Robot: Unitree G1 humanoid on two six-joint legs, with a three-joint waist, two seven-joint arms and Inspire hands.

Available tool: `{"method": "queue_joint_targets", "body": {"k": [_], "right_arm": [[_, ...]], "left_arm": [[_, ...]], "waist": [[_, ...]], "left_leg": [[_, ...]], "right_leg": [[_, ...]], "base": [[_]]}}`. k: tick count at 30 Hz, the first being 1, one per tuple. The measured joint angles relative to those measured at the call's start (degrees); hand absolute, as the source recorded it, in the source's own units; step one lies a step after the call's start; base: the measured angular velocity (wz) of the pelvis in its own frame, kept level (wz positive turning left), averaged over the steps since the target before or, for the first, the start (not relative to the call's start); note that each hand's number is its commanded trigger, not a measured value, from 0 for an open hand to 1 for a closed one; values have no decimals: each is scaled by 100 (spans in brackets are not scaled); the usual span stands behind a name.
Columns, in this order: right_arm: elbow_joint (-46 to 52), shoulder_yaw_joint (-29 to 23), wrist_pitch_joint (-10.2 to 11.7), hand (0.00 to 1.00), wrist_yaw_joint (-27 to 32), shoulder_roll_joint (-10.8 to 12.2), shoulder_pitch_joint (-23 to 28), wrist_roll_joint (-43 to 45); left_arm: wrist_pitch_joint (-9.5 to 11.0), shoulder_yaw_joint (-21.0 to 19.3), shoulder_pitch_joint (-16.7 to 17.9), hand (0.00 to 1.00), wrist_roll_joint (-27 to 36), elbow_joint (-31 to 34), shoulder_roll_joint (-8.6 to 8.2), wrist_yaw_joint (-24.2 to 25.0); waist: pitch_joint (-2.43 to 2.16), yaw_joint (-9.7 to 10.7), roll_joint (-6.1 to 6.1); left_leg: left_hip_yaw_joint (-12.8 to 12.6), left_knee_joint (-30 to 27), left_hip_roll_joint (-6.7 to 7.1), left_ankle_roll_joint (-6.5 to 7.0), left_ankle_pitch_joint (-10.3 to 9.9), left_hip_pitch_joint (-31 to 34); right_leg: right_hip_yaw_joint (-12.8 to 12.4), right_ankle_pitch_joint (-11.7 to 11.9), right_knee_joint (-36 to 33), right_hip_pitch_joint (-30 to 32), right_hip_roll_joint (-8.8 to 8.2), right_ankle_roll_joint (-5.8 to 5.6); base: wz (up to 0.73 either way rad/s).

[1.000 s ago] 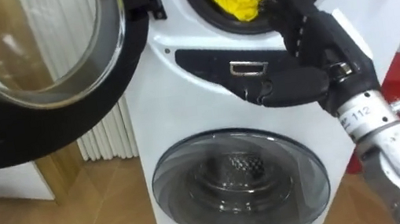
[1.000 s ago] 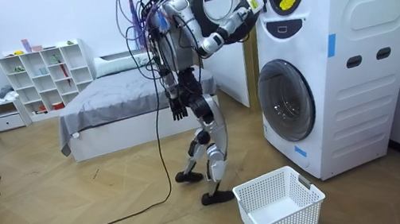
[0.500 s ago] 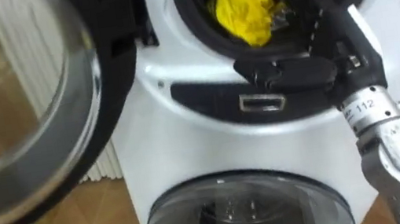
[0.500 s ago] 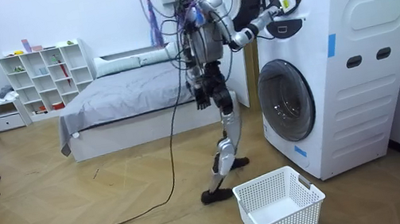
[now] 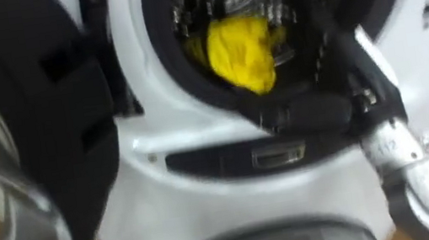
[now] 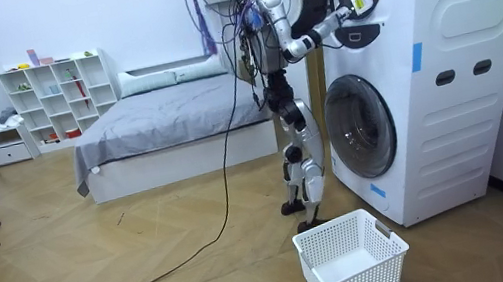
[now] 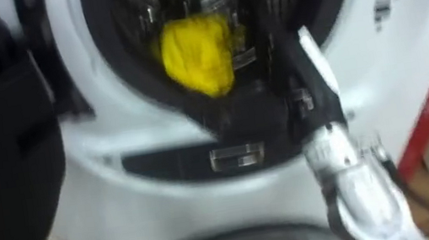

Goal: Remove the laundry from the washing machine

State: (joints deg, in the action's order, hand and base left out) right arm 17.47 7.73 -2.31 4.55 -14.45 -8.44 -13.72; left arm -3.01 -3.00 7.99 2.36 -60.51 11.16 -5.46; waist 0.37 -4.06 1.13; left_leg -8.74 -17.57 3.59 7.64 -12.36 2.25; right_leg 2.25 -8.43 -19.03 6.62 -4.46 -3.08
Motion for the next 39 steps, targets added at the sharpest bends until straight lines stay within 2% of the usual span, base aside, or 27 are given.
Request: {"method": "queue_joint_targets", "body": {"k": [1, 2, 6, 9, 15, 18, 22, 25, 27, 28, 31, 34, 36, 39], "right_arm": [[-7, -2, -6, 0, 0, -4, -1, 5], [-32, -4, -36, 0, -8, -15, -17, -7], [-90, -4, -140, 0, -69, -79, -127, -126], [-100, -4, -145, 0, -83, -129, -129, -176], [-71, -2, -147, 0, -67, -149, -135, -176], [11, 0, -165, 0, -72, -134, -134, -174], [351, 5, -415, 0, -3, -120, -134, -158], [669, -79, -398, 0, 257, -138, -239, 60], [813, -277, -339, 0, 425, -147, -519, 227], [877, -409, -254, 0, 525, -152, -696, 302], [943, -411, -277, 0, 529, -149, -683, 403], [1150, -366, -221, 0, 504, -149, -681, 394], [1167, -316, -139, 0, 477, -149, -679, 393], [1190, -287, -132, 0, 453, -150, -679, 402]], "left_arm": [[-40, -40, 105, 0, -36, -12, 9, -2], [-57, -44, 222, 0, -57, -52, 27, -2], [-76, -47, 573, 0, -86, -193, 48, 22], [-188, -46, 729, 0, -88, -249, 15, 164], [-196, -31, 590, 0, -83, -244, -33, 268], [-171, -33, 478, 0, -82, -244, -116, 288], [-156, -116, 396, 0, -87, -268, -169, 344], [-134, -153, 384, 0, -86, -378, -173, 332], [-132, -187, 411, 0, -85, -448, -172, 329], [-129, -246, 426, 0, -71, -538, -172, 323], [-123, -249, 511, 0, -63, -569, -163, 314], [-111, -246, 516, 0, -56, -593, -171, 315], [-108, -245, 522, 0, -69, -601, -172, 315], [-9, -247, 458, 0, -65, -596, -169, 317]], "waist": [[8, -13, -17], [-10, -57, -23], [-19, -99, -4], [-15, -124, 7], [23, -117, 80], [34, -120, 69], [32, -108, 65], [-16, -121, 68], [-29, -130, 73], [-58, -131, 91], [-83, -113, 145], [-73, -91, 137], [-40, -77, 125], [-23, -67, 171]], "left_leg": [[4, 25, -36, -8, 26, 6], [-6, 42, -62, -29, 33, 12], [34, 93, -103, -94, 73, 1], [158, 93, -120, -145, 114, 4], [319, 92, -144, -223, 163, 56], [339, 92, -156, -244, 176, 68], [342, 105, -173, -254, 182, 112], [341, 215, -170, -262, 193, 40], [346, 320, -172, -267, 197, -88], [352, 413, -175, -271, 204, -170], [415, 532, -181, -273, 214, -296], [424, 599, -195, -287, 207, -313], [424, 655, -202, -296, 202, -370], [424, 693, -209, -319, 184, -396]], "right_leg": [[-2, 170, 173, -64, 46, 18], [-37, 291, 256, -81, 89, 52], [-44, 373, 408, -161, 159, 78], [-31, 395, 613, -252, 227, 73], [113, 403, 642, -261, 254, 134], [119, 401, 640, -260, 273, 151], [127, 400, 646, -247, 291, 165], [122, 422, 662, -281, 300, 192], [125, 429, 741, -392, 315, 224], [130, 423, 778, -470, 324, 234], [222, 385, 856, -596, 334, 283], [246, 364, 897, -615, 350, 303], [246, 360, 931, -676, 360, 309], [252, 336, 930, -682, 365, 324]], "base": [[-6], [-5], [0], [6], [10], [3], [0], [0], [0], [4], [9], [0], [-2], [-2]]}}
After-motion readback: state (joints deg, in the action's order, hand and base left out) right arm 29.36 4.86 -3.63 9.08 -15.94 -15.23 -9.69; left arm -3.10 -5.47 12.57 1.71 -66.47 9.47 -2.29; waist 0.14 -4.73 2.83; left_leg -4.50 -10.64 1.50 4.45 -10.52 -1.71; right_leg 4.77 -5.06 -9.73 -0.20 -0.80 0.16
